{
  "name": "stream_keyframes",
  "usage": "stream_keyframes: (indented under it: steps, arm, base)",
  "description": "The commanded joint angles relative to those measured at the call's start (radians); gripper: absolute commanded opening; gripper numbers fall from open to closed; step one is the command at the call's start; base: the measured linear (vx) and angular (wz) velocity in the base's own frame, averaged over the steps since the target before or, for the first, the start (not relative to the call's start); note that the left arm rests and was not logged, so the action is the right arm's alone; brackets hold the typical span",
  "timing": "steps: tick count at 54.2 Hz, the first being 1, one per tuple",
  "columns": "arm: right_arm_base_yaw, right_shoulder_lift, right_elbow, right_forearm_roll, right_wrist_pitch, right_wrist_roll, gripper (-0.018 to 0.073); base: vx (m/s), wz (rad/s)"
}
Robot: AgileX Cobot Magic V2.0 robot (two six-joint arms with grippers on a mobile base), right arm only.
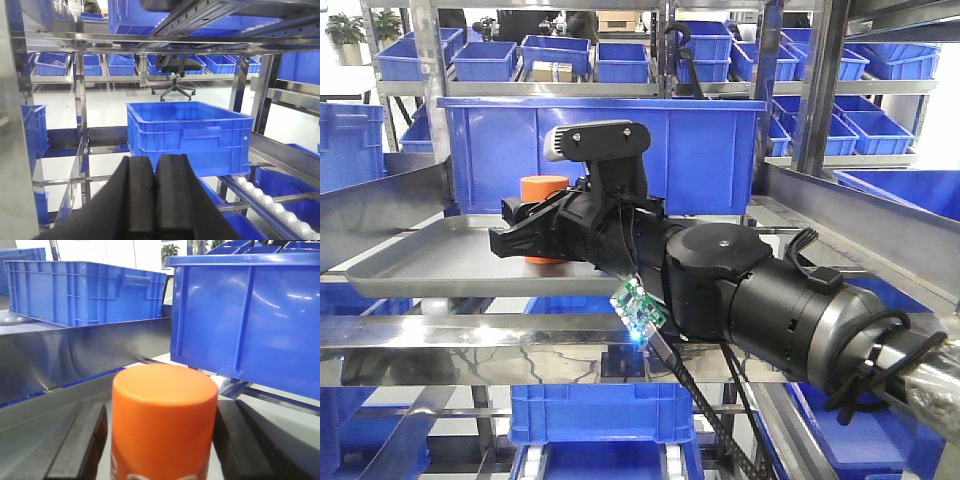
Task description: Grab orange capacitor from left shelf to right conveyor
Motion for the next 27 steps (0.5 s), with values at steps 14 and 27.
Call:
stream_keyframes:
  steps: [14, 27]
  arm:
    - [-0.002, -0.024, -0.037, -0.006, 0.063, -0.009, 0.0434]
    - [-0.002, -0.027, -0.037, -0.006, 0.073, -0.009, 0.0195]
  base:
    - [0.0, 0.0]
    - [0.0, 0.0]
